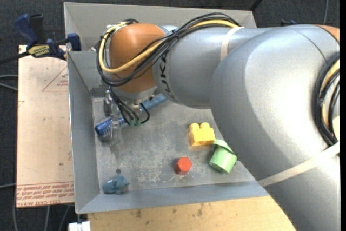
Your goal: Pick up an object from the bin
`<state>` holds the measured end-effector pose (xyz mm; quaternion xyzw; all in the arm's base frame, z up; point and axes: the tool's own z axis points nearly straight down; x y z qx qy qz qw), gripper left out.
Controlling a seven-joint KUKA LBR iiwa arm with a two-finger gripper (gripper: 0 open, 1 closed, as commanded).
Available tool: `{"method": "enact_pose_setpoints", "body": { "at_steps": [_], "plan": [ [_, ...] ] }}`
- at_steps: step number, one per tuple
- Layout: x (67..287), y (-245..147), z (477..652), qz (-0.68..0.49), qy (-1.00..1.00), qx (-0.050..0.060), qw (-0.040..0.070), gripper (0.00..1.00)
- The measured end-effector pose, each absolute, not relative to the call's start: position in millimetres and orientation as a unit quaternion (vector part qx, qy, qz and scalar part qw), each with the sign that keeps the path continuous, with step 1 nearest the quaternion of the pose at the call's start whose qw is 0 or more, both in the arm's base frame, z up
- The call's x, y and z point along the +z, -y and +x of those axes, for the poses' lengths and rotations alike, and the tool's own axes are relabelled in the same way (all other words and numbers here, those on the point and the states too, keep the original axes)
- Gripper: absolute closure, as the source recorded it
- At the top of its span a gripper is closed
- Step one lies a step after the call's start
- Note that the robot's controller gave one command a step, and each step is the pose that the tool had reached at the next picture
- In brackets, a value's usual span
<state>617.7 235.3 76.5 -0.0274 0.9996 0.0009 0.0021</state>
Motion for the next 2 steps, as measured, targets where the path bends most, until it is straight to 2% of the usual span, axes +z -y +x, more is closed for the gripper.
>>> {"method": "enact_pose_setpoints", "body": {
  "at_steps": [1,2],
  "plan": [
    [79,-236,616.2,-0.028,-1.0,0.001,0.0,1.0],
    [226,-215,635.3,-0.062,-0.998,0.001,0.005,1.0]
  ]
}}
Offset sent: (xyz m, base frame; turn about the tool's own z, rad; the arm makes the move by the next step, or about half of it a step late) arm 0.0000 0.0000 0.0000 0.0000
